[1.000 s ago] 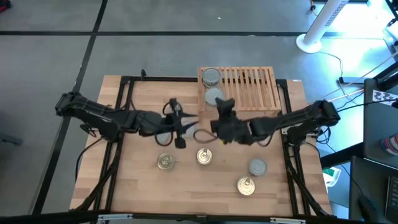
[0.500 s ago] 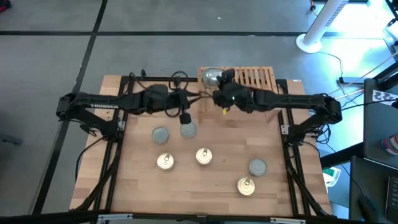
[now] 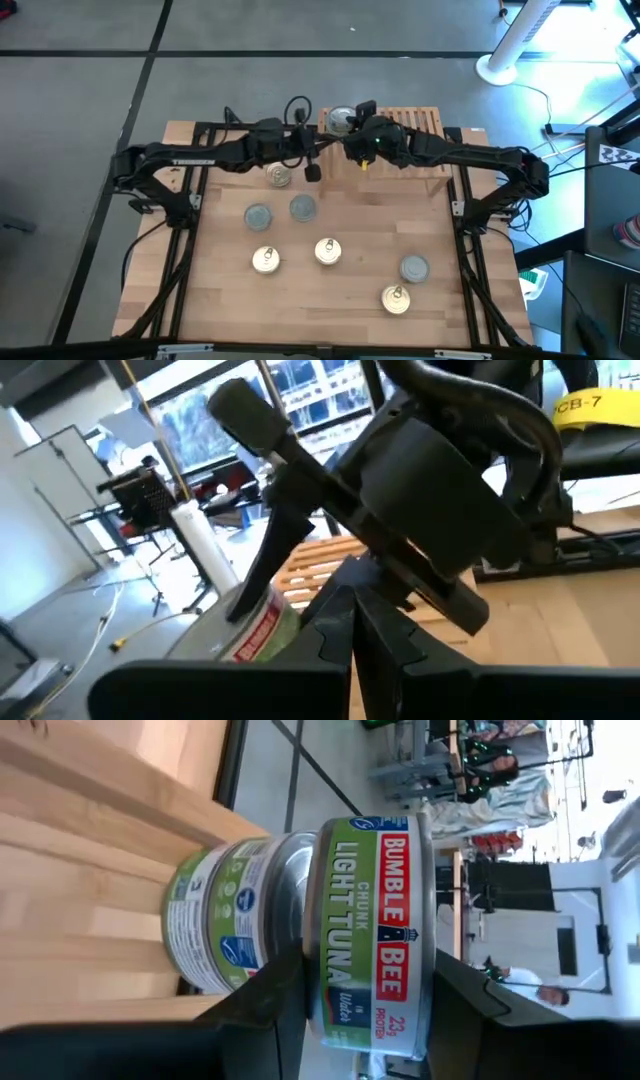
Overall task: Stack canned seafood by type on shelf
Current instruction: Stack the green tuna can on top of the green tuna cans on the shelf
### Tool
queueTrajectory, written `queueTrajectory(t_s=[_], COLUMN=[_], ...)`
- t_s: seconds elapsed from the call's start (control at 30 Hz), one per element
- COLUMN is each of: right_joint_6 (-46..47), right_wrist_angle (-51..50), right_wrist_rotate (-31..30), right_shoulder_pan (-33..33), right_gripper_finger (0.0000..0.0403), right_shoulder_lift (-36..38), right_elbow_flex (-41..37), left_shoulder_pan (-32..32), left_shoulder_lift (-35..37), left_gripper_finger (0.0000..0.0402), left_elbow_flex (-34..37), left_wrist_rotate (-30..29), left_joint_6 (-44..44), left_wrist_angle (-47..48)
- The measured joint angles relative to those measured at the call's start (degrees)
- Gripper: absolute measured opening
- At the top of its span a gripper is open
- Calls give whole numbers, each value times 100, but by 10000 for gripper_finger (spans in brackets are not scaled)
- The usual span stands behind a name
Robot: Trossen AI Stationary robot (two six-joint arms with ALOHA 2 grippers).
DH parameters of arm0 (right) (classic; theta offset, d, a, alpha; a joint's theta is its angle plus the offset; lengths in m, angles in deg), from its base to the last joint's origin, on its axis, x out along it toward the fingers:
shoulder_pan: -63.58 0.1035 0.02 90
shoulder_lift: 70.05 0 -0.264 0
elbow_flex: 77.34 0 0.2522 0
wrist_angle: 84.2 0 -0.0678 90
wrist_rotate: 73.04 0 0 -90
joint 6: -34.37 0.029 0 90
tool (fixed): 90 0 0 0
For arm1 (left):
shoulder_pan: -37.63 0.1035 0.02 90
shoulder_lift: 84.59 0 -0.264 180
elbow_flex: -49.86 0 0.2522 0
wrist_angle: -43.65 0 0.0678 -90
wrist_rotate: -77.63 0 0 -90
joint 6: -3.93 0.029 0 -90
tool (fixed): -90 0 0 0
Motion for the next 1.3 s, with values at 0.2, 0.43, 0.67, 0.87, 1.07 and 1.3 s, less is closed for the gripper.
queueTrajectory(t_s=[0.2,0.43,0.67,0.87,1.07,1.3], right_joint_6=[-196,-414,-485,-485,-483,-470], right_wrist_angle=[72,345,229,215,213,76], right_wrist_rotate=[191,602,603,647,737,846], right_shoulder_pan=[-48,-83,-93,-186,-261,-257], right_gripper_finger=[144,148,151,152,155,156], right_shoulder_lift=[-35,-35,-35,-35,-35,-35], right_elbow_flex=[-2,-2,-2,-2,-2,-2], left_shoulder_pan=[135,255,264,264,264,268], left_shoulder_lift=[-419,-690,-764,-764,-764,-762], left_gripper_finger=[1,1,2,2,3,3], left_elbow_flex=[0,0,0,0,0,0], left_wrist_rotate=[82,78,76,-17,-137,-206], left_joint_6=[7,-66,-87,-98,-132,-243], left_wrist_angle=[-631,-725,-933,-936,-916,-887])
